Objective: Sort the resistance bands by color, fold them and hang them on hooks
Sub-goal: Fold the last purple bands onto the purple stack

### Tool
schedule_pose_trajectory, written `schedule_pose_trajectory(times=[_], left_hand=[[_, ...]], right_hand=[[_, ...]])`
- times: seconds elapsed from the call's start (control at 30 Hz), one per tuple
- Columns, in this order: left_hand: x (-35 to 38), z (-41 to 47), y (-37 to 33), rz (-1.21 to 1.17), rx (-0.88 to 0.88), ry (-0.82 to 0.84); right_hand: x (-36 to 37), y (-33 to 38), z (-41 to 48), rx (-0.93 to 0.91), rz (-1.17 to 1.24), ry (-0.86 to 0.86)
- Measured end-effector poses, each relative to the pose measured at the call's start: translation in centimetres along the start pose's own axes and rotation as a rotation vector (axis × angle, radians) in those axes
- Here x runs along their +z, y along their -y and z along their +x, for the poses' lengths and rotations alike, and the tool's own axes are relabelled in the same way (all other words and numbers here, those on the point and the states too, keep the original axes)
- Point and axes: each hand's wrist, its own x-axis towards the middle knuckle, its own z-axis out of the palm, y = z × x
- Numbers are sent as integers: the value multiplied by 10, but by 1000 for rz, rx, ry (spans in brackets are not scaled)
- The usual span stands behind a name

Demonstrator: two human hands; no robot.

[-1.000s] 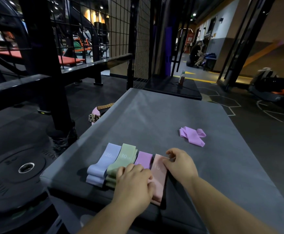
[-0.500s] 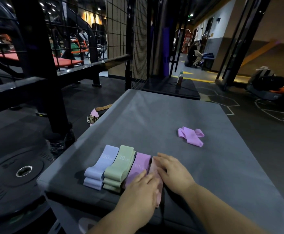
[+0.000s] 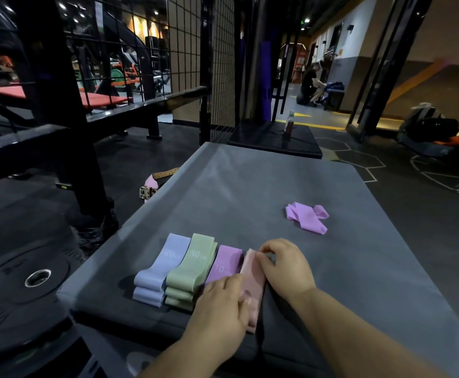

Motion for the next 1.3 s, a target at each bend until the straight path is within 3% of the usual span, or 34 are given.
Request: schedule_pose_trajectory(times=[0.17,0.3,0.43,0.53,0.77,1.07,1.3], left_hand=[[-3,-1,-1,5,37,32],[-1,-1,-3,52,37,157],[1,-5,-2,132,42,251],[2,-5,-1,149,46,251],[-1,-8,-4,206,22,295],[0,-8,-1,177,30,250],[-1,-9,2,227,69,309]], right_hand=[[2,2,2,20,-8,28],[4,1,1,21,-41,93],[3,0,-3,-103,-113,200],[1,-2,-6,-190,-200,266],[3,-4,-5,-192,-357,424],[1,-7,-2,-221,-381,452],[2,-11,-1,-219,-381,484]])
